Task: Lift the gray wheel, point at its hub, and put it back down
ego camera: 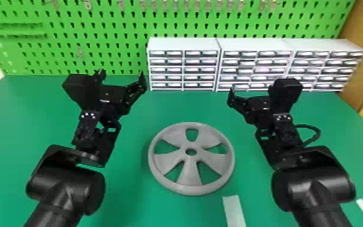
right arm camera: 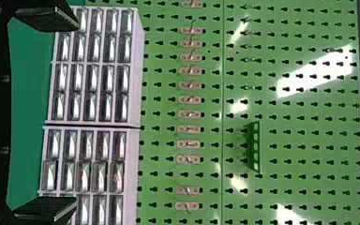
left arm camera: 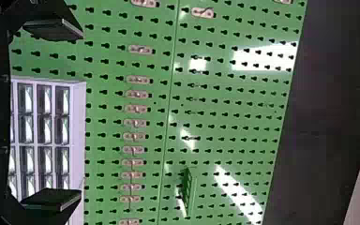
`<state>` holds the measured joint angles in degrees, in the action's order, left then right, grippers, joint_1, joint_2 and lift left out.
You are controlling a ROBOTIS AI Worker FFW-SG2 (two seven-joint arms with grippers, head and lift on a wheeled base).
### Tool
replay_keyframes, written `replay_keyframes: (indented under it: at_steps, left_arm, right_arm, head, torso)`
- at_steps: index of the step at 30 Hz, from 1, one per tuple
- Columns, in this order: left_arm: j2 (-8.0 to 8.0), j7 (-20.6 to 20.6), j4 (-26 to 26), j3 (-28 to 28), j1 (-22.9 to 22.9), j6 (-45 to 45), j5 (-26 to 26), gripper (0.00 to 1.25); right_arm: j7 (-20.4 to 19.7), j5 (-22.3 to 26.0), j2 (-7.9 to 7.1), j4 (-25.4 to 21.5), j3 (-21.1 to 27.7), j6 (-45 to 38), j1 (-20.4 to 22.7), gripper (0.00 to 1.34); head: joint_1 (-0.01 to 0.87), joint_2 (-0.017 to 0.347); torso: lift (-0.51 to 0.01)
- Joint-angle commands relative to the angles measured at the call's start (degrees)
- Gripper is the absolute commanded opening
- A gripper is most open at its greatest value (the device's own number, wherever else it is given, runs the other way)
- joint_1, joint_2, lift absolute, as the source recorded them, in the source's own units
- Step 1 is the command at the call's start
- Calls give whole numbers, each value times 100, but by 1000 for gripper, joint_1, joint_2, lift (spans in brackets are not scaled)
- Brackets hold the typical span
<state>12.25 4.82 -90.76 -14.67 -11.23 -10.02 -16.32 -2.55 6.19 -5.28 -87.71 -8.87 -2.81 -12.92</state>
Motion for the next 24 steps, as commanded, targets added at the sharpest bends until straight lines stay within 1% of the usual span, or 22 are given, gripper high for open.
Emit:
replay_keyframes:
  at_steps: [1, 6, 12, 24]
  left_arm:
    - [58, 36, 15, -106, -29, 17, -38, 1147]
    - [75, 27, 15, -159, -64, 79, -38, 1147]
    - [75, -105, 15, -88, -64, 88, -38, 1147]
    - [58, -105, 15, -27, -55, 88, 32, 1147]
  right_arm:
    - [1, 5, 1, 0, -9, 0, 0, 1333]
    - [1, 14, -8, 0, -9, 0, 0, 1332]
    - [1, 22, -8, 9, -18, 9, 0, 1332]
    - [1, 22, -8, 18, -27, 9, 0, 1332]
  head:
    - [692, 48]
    - [692, 48]
    - [692, 48]
    - [692, 48]
  torso:
    - [-88]
    - [-88]
    - [-88]
    - [-88]
